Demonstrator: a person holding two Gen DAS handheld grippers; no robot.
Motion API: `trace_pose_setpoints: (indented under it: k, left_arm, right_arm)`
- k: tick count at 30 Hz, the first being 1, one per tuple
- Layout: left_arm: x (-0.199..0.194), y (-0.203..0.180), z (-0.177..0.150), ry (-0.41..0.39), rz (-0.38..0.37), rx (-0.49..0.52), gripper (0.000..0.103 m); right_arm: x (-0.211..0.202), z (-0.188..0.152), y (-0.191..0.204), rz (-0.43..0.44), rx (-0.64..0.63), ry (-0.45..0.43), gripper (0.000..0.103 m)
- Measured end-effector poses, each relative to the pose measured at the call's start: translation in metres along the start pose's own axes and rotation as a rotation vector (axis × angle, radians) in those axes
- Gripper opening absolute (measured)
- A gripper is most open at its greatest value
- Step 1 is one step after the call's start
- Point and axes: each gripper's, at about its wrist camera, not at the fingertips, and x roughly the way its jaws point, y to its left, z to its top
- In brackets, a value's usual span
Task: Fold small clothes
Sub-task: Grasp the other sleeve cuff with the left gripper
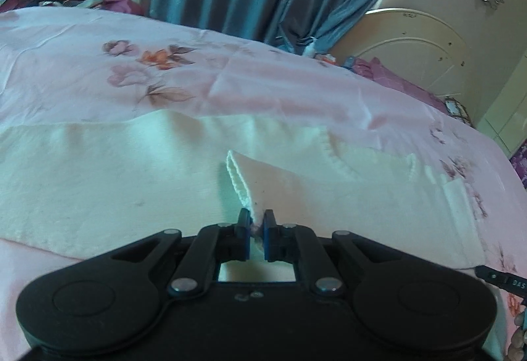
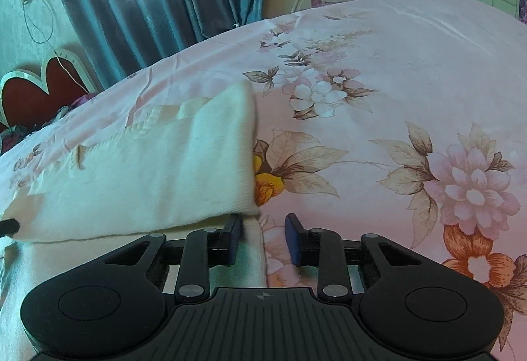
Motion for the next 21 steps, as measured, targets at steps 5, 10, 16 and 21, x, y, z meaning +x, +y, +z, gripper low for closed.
trace_pose_setpoints:
  k: [5,10,16,21]
  left_arm:
    - [0.006,0.002,-0.004,0.022,0.0,0.018,0.007]
    - [0.004,0.003,-0.004,0.021,-0.021,0.014,0.031]
    - [0.006,0.006,0.002,-0.006,-0.002,0.031,0.036]
    - [0.015,0.0,0.011,-0.014,0.033,0.051,0.031]
  right_arm:
    - [0.001,-0.001,0.003,-0.009,-0.019,-0.002,0.026]
    - [-0.014,0.005,0.0,0.039,-0.02,0.009,0.027]
    - [-0.02,0.032,0.004,0.082,-0.023,-0.092,0.026]
    - [0.019,0.055,0.037,0.082,-0.16,-0.074,0.025]
